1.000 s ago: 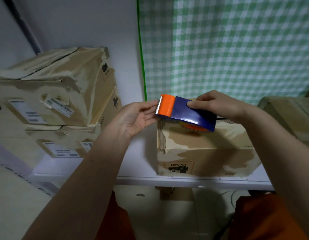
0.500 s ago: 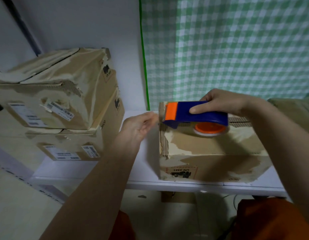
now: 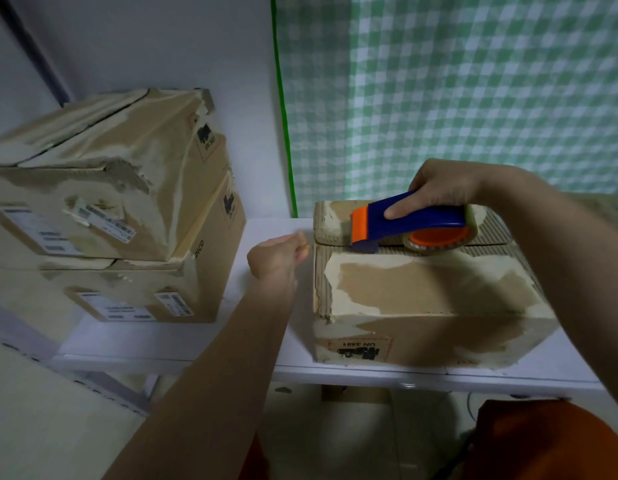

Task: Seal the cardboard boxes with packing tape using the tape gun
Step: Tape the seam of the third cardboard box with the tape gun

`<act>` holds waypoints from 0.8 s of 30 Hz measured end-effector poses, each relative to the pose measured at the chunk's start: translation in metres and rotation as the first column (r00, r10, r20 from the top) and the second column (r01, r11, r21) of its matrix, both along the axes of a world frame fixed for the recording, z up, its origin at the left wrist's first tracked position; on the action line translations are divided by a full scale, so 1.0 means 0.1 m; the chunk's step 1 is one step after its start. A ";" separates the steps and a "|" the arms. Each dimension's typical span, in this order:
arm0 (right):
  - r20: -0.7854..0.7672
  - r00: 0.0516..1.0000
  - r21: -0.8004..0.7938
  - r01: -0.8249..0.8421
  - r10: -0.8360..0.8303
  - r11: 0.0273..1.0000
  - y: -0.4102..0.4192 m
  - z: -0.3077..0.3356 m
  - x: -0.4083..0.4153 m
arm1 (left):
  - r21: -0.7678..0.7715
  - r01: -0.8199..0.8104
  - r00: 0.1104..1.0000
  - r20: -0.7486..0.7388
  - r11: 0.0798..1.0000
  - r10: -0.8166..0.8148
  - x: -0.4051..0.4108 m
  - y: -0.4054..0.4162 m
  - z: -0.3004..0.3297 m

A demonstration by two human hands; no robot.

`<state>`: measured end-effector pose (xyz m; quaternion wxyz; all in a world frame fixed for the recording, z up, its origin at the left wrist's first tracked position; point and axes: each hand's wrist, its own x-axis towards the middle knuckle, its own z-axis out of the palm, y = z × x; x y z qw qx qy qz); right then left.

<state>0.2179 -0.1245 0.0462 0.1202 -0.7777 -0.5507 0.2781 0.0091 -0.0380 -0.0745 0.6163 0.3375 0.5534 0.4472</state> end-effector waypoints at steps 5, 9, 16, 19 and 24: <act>0.002 1.000 -0.043 -0.028 0.028 0.999 0.07 -0.06 -0.01 | 0.016 0.009 0.986 -0.169 1.000 -0.006 0.05 0.00 -0.13; -0.007 0.999 -0.047 -0.036 0.036 0.998 0.08 -0.07 0.00 | 0.256 0.138 0.871 -0.491 0.957 0.006 0.06 -0.07 -0.22; 0.007 0.999 -0.037 -0.037 0.037 0.999 0.06 -0.08 -0.02 | 0.188 0.362 0.680 -0.723 0.913 -0.121 0.00 -0.10 -0.23; 0.008 0.999 -0.035 -0.037 0.037 0.999 0.05 -0.09 -0.01 | -0.044 0.433 0.583 -0.748 0.900 -0.317 -0.09 -0.13 -0.29; 0.003 0.999 -0.021 -0.032 0.032 0.999 0.05 -0.10 -0.01 | 0.296 0.633 0.708 -0.595 0.716 -0.380 0.00 -0.04 -0.06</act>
